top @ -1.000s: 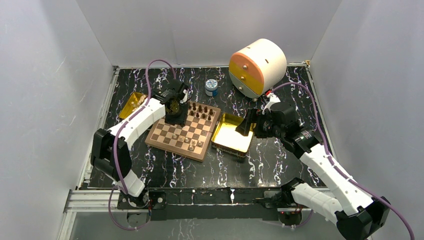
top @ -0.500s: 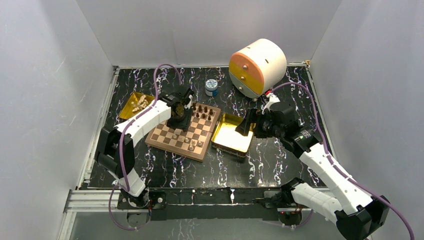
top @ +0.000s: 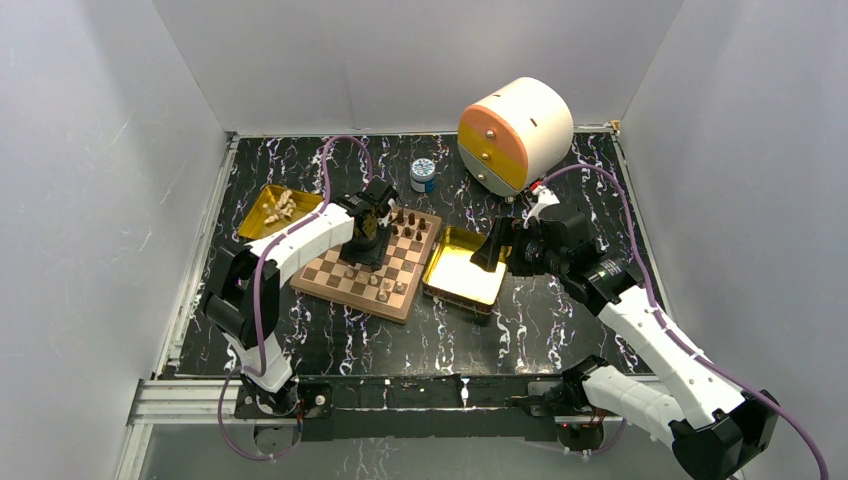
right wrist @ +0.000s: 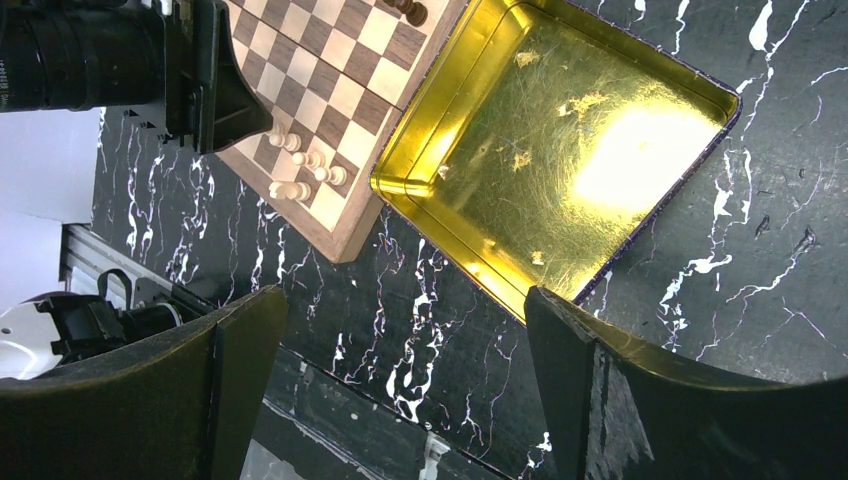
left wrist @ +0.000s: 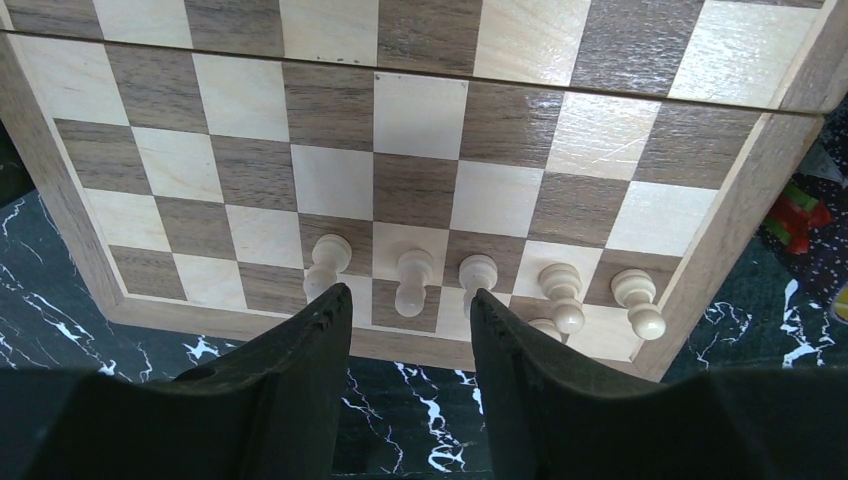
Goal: Set up the chess pieces on the board
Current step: Adjust the chess piece on the chessboard.
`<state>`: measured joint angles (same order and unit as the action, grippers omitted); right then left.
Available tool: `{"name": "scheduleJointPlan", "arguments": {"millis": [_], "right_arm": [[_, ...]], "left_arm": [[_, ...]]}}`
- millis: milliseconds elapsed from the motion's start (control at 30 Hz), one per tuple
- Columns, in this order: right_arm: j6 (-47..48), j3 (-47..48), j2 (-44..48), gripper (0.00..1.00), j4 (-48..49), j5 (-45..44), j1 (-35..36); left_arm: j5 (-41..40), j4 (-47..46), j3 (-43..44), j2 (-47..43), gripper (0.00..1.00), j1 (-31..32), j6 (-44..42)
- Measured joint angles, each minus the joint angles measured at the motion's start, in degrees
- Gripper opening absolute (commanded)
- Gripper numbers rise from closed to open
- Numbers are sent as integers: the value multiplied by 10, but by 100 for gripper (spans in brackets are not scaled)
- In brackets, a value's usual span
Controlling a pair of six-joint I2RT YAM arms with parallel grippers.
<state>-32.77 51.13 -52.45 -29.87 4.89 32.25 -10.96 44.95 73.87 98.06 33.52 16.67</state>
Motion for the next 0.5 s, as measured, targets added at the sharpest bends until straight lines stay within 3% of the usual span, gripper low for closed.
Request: {"name": "scheduleJointPlan", "arguments": {"millis": [500], "right_arm": [[0, 0, 0, 99, 0, -2, 0]], "left_arm": [[-21, -2, -4, 3, 46, 1, 5]]}}
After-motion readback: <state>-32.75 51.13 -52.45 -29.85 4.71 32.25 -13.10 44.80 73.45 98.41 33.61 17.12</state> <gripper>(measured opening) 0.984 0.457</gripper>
